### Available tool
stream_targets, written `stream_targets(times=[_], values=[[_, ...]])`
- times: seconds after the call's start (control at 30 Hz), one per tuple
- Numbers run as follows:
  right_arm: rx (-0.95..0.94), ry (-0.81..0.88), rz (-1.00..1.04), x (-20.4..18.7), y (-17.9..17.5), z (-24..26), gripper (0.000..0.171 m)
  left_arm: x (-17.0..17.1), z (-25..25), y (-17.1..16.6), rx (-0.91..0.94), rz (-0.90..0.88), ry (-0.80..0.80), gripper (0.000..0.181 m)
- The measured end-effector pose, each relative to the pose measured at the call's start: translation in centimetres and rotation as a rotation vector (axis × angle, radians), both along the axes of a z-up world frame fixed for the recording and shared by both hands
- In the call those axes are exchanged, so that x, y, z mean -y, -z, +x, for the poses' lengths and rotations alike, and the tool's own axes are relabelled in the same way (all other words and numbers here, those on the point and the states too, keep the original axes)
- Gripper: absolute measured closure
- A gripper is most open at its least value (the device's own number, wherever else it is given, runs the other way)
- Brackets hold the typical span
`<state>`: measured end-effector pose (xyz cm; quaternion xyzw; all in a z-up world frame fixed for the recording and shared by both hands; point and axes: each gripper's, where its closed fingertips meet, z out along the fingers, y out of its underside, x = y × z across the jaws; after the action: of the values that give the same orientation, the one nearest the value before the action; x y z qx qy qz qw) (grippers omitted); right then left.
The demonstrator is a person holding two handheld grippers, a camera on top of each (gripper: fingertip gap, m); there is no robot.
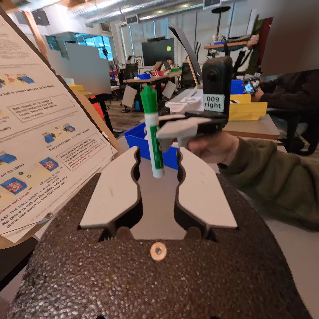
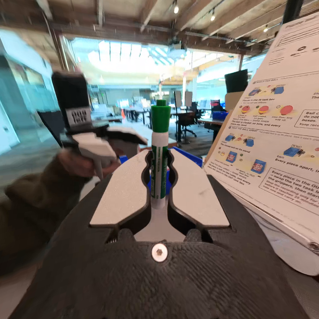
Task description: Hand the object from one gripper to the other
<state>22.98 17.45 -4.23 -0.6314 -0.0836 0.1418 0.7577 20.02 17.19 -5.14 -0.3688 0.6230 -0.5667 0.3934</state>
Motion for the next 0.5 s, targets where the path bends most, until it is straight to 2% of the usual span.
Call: stream_targets(times=[0.13, 0.2, 0.27, 0.43, 0.5], values=[[-0.122, -0.065, 0.070, 0.7, -1.5, -0.3, 0.152, 0.8, 1.2, 2.2, -0.084, 0.037, 0.017, 0.146], [-0.111, -0.072, 0.065, 0.5, -1.5, -0.8, 0.151, 1.3, 1.8, 2.9, -0.106, 0.047, 0.022, 0.148], [-0.092, -0.062, 0.068, 0.3, -1.5, -1.0, 0.150, 1.5, 2.1, 3.2, -0.114, 0.044, 0.025, 0.160], [-0.047, -0.051, 0.016, 0.4, -0.8, -0.9, 0.149, 1.2, 2.1, 3.9, -0.146, 0.011, 0.059, 0.163], [-0.016, -0.055, 0.021, 0.8, -0.7, -0.7, 0.139, 1.5, 1.6, 4.1, -0.163, -0.015, 0.121, 0.163]])
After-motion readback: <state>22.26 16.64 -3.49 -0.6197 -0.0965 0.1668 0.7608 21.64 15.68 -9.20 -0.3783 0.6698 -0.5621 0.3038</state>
